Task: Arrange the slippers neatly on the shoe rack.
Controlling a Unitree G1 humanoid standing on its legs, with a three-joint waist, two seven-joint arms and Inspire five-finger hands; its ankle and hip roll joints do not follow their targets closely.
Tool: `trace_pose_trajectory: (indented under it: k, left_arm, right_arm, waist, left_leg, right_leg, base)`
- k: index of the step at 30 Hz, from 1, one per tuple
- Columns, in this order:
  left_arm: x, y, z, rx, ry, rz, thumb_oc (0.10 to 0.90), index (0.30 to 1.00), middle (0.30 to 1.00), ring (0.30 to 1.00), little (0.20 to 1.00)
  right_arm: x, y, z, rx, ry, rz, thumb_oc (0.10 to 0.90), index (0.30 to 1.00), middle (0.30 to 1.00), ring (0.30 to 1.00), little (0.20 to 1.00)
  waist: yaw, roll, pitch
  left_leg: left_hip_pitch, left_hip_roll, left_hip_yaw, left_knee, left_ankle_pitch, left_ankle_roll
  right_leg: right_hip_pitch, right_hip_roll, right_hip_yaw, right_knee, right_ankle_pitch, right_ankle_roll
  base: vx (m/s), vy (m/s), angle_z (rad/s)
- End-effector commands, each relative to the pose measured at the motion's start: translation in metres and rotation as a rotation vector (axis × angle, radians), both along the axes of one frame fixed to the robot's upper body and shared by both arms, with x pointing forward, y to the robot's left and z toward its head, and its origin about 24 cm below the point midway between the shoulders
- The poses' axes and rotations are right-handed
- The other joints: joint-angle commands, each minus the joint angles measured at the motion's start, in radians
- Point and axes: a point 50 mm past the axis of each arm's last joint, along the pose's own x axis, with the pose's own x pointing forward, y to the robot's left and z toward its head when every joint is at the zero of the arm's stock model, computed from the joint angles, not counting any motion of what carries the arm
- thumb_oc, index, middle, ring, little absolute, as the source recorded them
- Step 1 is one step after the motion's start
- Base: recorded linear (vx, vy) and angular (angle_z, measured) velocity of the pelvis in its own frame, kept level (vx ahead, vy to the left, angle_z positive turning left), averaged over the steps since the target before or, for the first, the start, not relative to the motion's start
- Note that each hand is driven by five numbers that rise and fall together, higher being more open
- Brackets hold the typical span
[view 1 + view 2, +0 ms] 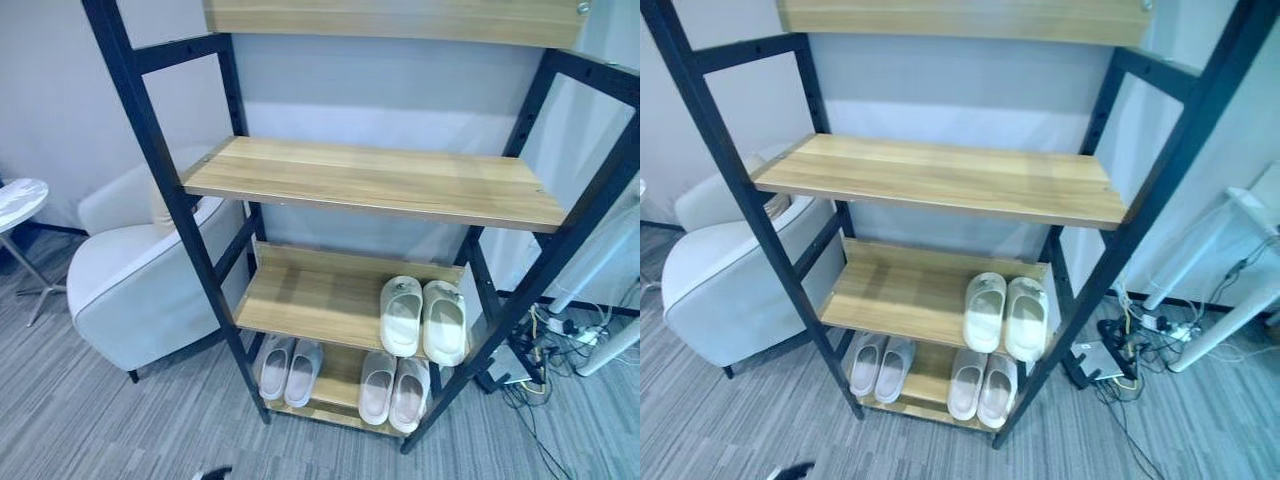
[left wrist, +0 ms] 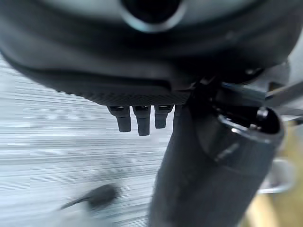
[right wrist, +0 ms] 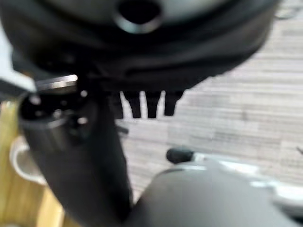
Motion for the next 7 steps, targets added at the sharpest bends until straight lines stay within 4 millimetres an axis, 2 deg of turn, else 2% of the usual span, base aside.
trace_pose_trajectory:
  k: [1, 2, 4, 7]
  left_arm:
    - [0.007, 0.006, 0.001, 0.040, 0.019, -0.013, 0.800, 0.900, 0.900, 0.900, 0.900]
    - [-0.007, 0.008, -0.001, 0.053, 0.081, -0.005, 0.800, 0.900, 0.900, 0.900, 0.900]
    - [-0.019, 0.010, -0.001, 0.064, 0.140, 0.003, 0.800, 0.900, 0.900, 0.900, 0.900]
    - [-0.020, 0.011, -0.001, 0.062, 0.122, 0.080, 0.800, 0.900, 0.900, 0.900, 0.900]
  right_arm:
    - [0.022, -0.006, 0.004, 0.007, -0.073, -0.049, 0.800, 0.900, 0.900, 0.900, 0.900]
    - [0.027, -0.006, 0.005, 0.016, -0.100, -0.067, 0.800, 0.900, 0.900, 0.900, 0.900]
    - [0.030, -0.003, 0.005, 0.033, -0.105, -0.075, 0.800, 0.900, 0.900, 0.900, 0.900]
    - [0.035, -0.007, 0.006, 0.030, -0.122, -0.115, 0.800, 0.900, 0.900, 0.900, 0.900]
  waist:
    - [0.005, 0.007, -0.010]
    - [0.004, 0.007, -0.012]
    - [0.006, 0.008, -0.018]
    - [0.007, 0.010, -0.027]
  left_leg:
    - [-0.028, -0.032, 0.003, 0.004, -0.035, -0.015]
    - [-0.023, -0.032, 0.010, 0.004, -0.038, -0.014]
    - [-0.015, -0.030, 0.026, 0.004, -0.044, -0.014]
    - [-0.005, -0.025, 0.041, 0.004, -0.048, -0.014]
  right_leg:
    - [-0.018, 0.021, -0.037, 0.013, -0.039, 0.043]
    - [-0.017, 0.022, -0.028, 0.013, -0.038, 0.043]
    - [-0.016, 0.025, -0.014, 0.013, -0.041, 0.043]
    - [-0.015, 0.027, 0.000, 0.013, -0.044, 0.043]
  base:
    - [0.02, -0.002, -0.19]
    - [0.02, -0.003, -0.25]
    - [0.03, -0.006, -0.23]
    - [0.04, -0.015, -0.27]
